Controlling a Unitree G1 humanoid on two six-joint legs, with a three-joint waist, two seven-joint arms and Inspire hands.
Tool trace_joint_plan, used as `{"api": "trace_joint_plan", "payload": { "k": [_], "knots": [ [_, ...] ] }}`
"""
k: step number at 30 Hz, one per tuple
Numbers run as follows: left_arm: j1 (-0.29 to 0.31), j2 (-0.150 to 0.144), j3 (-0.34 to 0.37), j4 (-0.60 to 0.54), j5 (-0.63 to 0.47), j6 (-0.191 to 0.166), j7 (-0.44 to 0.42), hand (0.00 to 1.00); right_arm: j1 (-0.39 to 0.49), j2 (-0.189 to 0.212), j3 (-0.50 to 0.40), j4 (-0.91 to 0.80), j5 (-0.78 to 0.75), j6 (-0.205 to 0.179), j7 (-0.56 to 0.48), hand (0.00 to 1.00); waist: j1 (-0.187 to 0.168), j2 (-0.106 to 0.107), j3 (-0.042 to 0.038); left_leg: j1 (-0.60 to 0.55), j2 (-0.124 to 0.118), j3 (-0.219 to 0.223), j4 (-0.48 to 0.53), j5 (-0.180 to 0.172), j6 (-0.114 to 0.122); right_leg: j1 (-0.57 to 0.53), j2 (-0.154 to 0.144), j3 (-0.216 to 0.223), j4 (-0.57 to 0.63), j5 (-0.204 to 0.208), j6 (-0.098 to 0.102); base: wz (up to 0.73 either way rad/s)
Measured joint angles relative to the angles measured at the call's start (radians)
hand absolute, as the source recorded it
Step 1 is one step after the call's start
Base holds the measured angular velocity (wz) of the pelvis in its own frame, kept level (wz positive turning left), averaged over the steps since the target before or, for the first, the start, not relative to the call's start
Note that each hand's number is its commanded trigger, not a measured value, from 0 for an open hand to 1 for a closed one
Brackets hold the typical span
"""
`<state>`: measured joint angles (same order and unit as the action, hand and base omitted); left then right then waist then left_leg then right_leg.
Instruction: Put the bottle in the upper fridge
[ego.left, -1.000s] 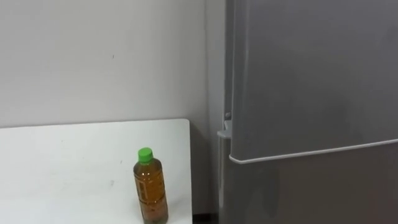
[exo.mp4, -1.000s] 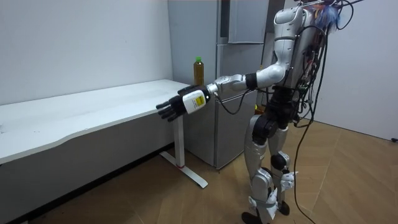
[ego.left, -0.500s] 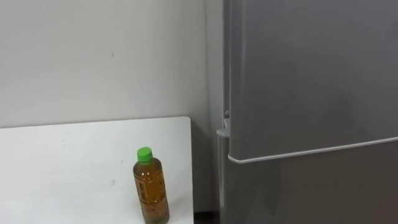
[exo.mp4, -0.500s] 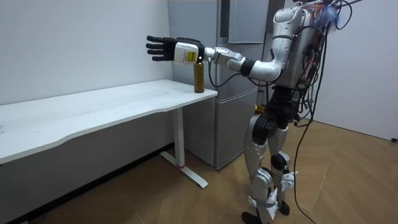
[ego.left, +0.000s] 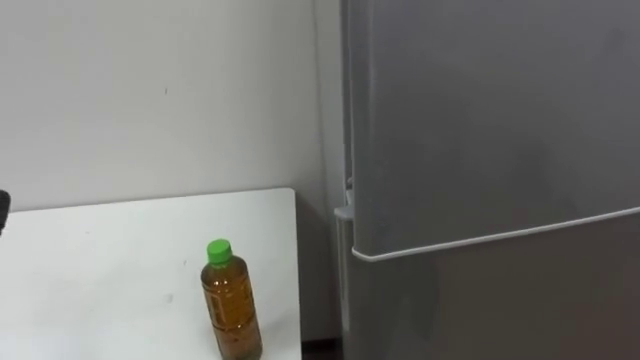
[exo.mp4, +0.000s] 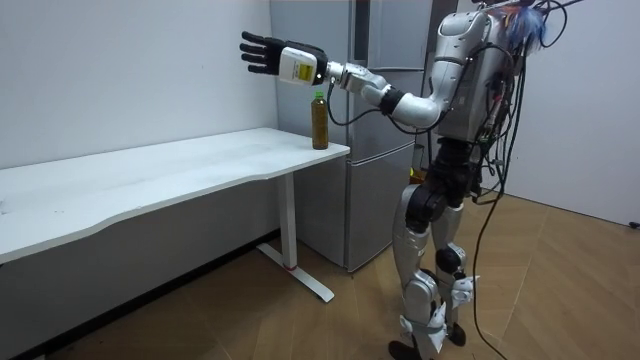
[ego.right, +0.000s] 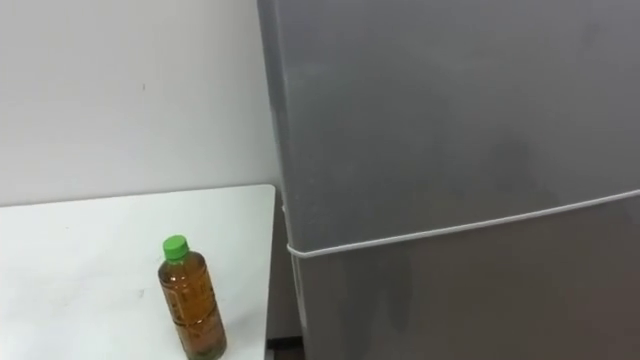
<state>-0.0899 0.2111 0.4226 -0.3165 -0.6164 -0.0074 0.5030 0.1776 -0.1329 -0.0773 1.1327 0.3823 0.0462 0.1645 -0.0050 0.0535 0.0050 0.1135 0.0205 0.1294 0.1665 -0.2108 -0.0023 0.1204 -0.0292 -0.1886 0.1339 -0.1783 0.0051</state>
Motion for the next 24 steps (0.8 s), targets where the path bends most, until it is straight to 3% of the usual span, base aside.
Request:
{"api": "trace_joint_plan", "payload": {
  "k": [4, 11, 20, 24],
  "knots": [
    [-0.018, 0.000, -0.037, -0.025, -0.002, 0.009, -0.053, 0.00, -0.009, 0.000, -0.014, -0.001, -0.001, 0.020, 0.014, 0.00, -0.023, 0.002, 0.0009, -0.004, -0.001, 0.003, 0.000, 0.000, 0.000, -0.002, -0.001, -0.001, -0.001, 0.000, 0.001, -0.01],
    [-0.064, 0.000, -0.134, -0.050, -0.004, 0.040, -0.139, 0.00, -0.021, 0.000, -0.012, 0.002, 0.007, 0.020, 0.018, 0.00, -0.052, 0.005, -0.0007, -0.014, 0.000, 0.004, 0.002, 0.000, 0.000, -0.014, 0.000, 0.009, 0.004, 0.000, 0.000, -0.03],
    [-0.089, -0.004, -0.196, -0.096, -0.011, 0.055, -0.181, 0.00, -0.028, 0.006, -0.002, 0.001, 0.006, 0.023, 0.019, 0.00, -0.073, -0.005, 0.0012, -0.005, 0.001, 0.012, 0.001, 0.000, 0.000, -0.016, 0.001, 0.022, 0.006, 0.001, 0.000, -0.06],
    [-0.096, -0.010, -0.214, -0.096, -0.010, 0.080, -0.213, 0.00, -0.039, 0.006, 0.004, 0.001, -0.003, 0.041, 0.019, 0.00, -0.081, -0.009, 0.0004, -0.002, 0.002, 0.023, 0.001, 0.000, 0.000, -0.017, 0.001, 0.025, 0.010, 0.001, 0.000, -0.03]
  ]
}}
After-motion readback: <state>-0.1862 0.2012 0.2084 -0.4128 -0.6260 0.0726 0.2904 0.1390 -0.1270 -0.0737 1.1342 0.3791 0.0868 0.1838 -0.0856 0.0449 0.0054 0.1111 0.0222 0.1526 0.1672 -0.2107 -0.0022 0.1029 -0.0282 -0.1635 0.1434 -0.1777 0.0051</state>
